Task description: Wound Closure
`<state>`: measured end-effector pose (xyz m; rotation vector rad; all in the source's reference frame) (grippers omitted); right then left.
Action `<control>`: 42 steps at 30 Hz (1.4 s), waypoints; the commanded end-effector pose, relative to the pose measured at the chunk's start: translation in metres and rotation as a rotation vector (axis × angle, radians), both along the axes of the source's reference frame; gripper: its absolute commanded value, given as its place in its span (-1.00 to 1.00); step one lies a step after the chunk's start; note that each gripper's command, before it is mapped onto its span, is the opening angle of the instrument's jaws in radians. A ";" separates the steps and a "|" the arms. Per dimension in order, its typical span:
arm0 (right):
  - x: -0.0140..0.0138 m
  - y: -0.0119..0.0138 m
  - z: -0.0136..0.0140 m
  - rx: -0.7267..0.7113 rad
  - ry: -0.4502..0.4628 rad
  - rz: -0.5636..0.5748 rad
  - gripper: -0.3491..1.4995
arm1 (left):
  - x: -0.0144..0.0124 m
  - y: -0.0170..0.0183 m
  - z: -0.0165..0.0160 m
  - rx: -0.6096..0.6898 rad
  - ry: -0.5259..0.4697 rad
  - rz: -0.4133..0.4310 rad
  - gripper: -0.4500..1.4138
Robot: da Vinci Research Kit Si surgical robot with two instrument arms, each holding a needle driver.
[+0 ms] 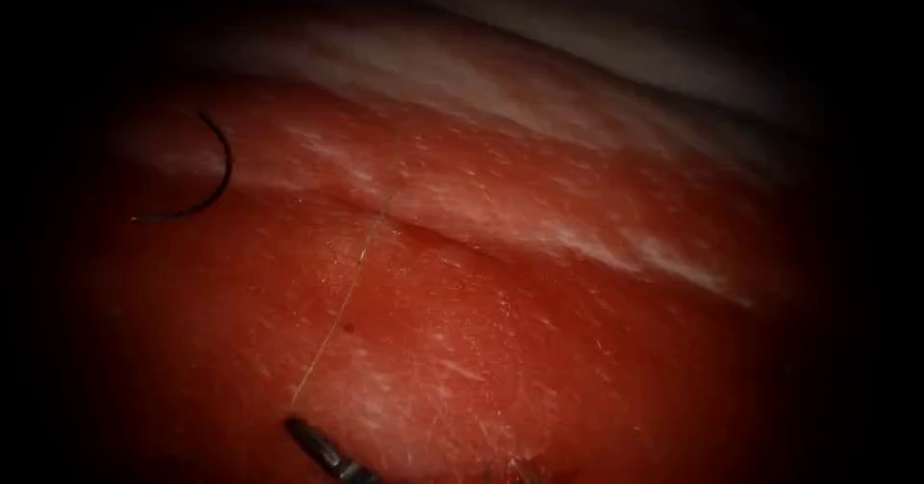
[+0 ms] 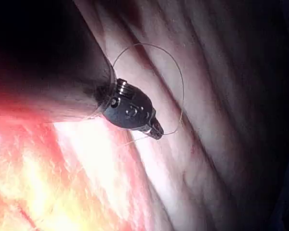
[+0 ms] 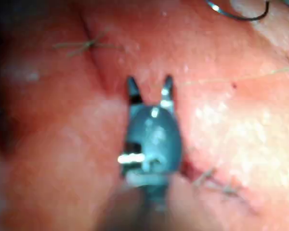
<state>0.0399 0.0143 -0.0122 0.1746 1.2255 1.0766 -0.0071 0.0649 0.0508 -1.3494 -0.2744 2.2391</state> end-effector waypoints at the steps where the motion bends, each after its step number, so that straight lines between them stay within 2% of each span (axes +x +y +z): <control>1: 0.0005 0.0004 -0.0005 -0.002 0.002 -0.005 0.54 | -0.0001 -0.0005 -0.0004 0.004 -0.009 -0.001 -0.89; 3: -0.0005 0.0009 -0.0017 0.004 0.005 -0.013 0.63 | 0.0013 -0.0033 -0.0048 0.027 -0.025 0.003 -0.89; 6: -0.0012 0.0016 -0.0025 0.009 0.005 -0.020 0.63 | 0.0026 -0.0055 -0.0077 0.039 -0.034 0.002 -0.89; 10: -0.0022 0.0046 -0.0034 -0.020 -0.001 -0.023 0.47 | 0.0044 -0.0097 -0.0114 0.043 -0.043 0.004 -0.89; 11: -0.0024 0.0068 -0.0033 -0.031 -0.005 -0.026 0.40 | 0.0049 -0.0118 -0.0126 0.043 -0.045 0.003 -0.89; 13: -0.0024 0.0086 -0.0029 -0.040 -0.009 -0.028 0.31 | 0.0054 -0.0139 -0.0136 0.040 -0.047 0.002 -0.89; 15: -0.0021 0.0125 -0.0015 -0.052 -0.022 -0.033 0.16 | 0.0061 -0.0172 -0.0153 0.034 -0.056 -0.002 -0.89; 18: -0.0015 0.0153 0.0006 -0.066 -0.035 -0.031 0.00 | 0.0065 -0.0188 -0.0164 0.032 -0.059 -0.008 -0.89; 19: -0.0010 0.0165 0.0019 -0.070 -0.027 -0.038 -0.20 | 0.0066 -0.0196 -0.0170 0.033 -0.065 -0.010 -0.89; 21: -0.0004 0.0176 0.0035 -0.070 -0.025 -0.053 -0.35 | 0.0065 -0.0204 -0.0176 0.034 -0.073 -0.009 -0.89; 22: -0.0001 0.0178 0.0042 -0.068 -0.024 -0.063 -0.42 | 0.0065 -0.0207 -0.0179 0.034 -0.078 -0.009 -0.89; 24: 0.0006 0.0180 0.0066 -0.061 -0.034 -0.107 -0.77 | 0.0064 -0.0214 -0.0186 0.035 -0.083 -0.007 -0.89; 26: 0.0009 0.0176 0.0083 -0.062 -0.035 -0.141 -1.00 | 0.0063 -0.0217 -0.0190 0.036 -0.086 -0.008 -0.89; 32: 0.0013 0.0168 0.0127 -0.058 -0.047 -0.188 -1.00 | 0.0066 -0.0221 -0.0202 0.035 -0.106 -0.022 -0.89; 36: 0.0022 0.0177 0.0143 -0.054 -0.042 -0.188 -1.00 | 0.0064 -0.0231 -0.0212 0.028 -0.124 -0.045 -0.89; 42: 0.0047 0.0195 0.0152 -0.064 0.024 -0.151 -1.00 | 0.0056 -0.0250 -0.0227 0.017 -0.163 -0.065 -0.89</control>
